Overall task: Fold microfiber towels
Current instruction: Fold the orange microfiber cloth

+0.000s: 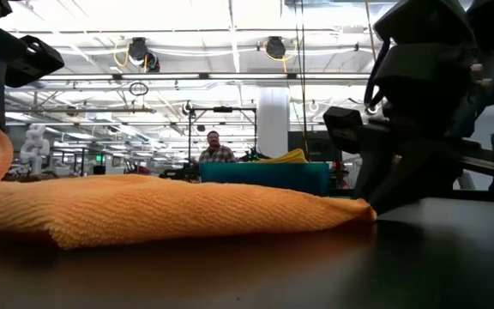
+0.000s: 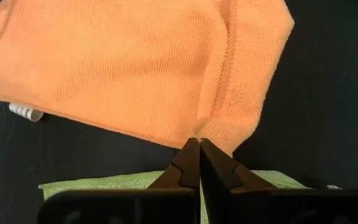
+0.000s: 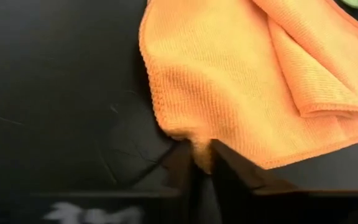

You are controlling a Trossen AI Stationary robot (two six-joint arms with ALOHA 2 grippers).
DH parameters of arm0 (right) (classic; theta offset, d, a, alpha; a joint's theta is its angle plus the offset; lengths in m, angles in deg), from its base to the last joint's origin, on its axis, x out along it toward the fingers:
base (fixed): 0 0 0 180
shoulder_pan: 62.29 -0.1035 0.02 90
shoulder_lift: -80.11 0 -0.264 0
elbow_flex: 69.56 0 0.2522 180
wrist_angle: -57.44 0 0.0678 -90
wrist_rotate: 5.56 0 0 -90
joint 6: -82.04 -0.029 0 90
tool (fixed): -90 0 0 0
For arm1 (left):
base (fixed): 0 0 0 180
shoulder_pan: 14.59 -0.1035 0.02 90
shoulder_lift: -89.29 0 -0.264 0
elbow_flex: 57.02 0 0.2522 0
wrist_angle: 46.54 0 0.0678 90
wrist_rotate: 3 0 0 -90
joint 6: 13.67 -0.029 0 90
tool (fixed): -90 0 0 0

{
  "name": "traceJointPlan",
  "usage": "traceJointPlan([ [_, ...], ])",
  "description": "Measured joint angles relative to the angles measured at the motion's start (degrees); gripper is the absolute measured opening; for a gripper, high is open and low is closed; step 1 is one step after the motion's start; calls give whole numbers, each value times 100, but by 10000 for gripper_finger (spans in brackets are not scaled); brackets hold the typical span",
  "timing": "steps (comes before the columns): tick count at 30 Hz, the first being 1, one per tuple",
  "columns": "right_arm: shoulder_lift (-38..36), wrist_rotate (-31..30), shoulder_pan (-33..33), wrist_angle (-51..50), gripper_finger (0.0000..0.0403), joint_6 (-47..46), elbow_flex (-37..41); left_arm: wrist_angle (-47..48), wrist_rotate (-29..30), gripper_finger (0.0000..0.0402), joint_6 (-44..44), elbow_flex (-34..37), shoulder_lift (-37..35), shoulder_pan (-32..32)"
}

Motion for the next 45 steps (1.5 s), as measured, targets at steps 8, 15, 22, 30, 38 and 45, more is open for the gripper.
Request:
traceJointPlan([
  [8,-198,-136,-104,-79,3,-164,4,56,167,0,-300,-15,-111,-2],
  [15,-1415,-616,-425,-695,1,-340,29,334,742,0,-1005,-347,-506,-9],
  [22,-3230,-1350,-677,-1040,1,-728,24,845,2193,0,-2020,-1019,-1108,-9],
  [30,-5097,-2041,-756,-1055,0,-672,18,1042,3525,0,-2708,-1456,-1858,-118],
  [38,-6012,-2866,-750,-1267,0,-588,13,1478,4107,0,-2463,-1456,-2379,-544],
  [45,-6240,-3867,-599,-1448,0,-906,13,2008,3952,0,-2538,-1451,-2413,-1305],
])
